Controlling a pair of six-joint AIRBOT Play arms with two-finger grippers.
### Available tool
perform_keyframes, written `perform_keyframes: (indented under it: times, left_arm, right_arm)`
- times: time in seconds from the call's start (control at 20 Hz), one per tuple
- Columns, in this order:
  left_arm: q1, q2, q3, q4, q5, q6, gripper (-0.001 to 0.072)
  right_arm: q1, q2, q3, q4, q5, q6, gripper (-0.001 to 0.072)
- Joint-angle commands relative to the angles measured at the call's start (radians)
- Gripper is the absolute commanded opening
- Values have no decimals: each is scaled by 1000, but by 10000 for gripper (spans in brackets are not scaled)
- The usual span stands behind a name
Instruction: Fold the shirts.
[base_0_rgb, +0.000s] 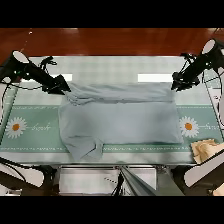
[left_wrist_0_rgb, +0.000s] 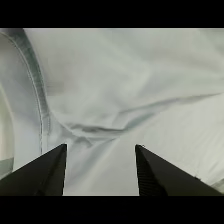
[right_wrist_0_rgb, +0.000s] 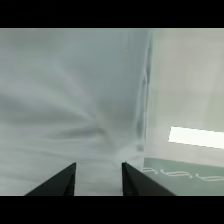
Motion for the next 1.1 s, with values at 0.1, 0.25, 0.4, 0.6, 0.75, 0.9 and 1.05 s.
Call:
perform_keyframes:
  times: [0.1, 0.25, 0.4, 0.6, 0.75, 0.9, 1.05]
  left_arm:
    - [58, 50, -5, 92, -172, 5, 501]
    - [126, 201, -132, 96, -167, 41, 501]
    - [197, 425, -452, 63, -71, 106, 501]
    - [240, 674, -899, 11, 62, 167, 501]
    - [241, 742, -1061, 12, 72, 215, 501]
    - [241, 740, -1081, 10, 89, 216, 501]
    - [241, 735, -1080, 12, 94, 215, 501]
  right_arm:
    - [-64, 79, -1, -18, 164, -48, 380]
    - [-147, 235, -63, -49, 120, -45, 391]
    - [-283, 407, -290, 44, 28, -54, 493]
    - [-377, 590, -647, 244, -164, -176, 491]
    - [-377, 686, -816, 246, -301, -214, 483]
    - [-377, 727, -874, 249, -348, -223, 475]
    - [-377, 727, -875, 252, -377, -223, 475]
